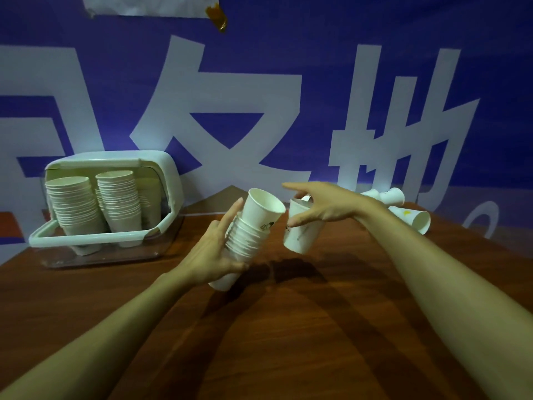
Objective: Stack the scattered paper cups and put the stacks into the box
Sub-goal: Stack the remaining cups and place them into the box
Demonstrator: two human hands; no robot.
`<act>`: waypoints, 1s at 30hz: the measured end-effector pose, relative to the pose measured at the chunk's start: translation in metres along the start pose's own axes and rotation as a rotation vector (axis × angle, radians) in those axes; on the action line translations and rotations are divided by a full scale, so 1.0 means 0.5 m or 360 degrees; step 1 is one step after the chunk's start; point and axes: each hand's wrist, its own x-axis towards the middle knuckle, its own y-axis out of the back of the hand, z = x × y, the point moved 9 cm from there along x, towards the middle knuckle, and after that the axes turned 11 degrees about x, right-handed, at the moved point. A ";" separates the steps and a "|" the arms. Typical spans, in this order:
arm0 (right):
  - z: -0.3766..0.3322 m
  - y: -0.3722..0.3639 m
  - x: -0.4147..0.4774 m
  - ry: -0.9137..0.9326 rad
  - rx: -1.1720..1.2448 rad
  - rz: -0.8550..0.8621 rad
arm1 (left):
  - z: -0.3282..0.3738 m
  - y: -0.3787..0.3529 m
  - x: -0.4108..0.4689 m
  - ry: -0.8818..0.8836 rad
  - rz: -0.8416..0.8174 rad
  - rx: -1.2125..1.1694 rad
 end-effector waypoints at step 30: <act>0.230 0.064 -0.054 -0.0353 0.0641 0.0858 | 0.150 -0.139 0.141 -0.0201 0.0036 -0.0353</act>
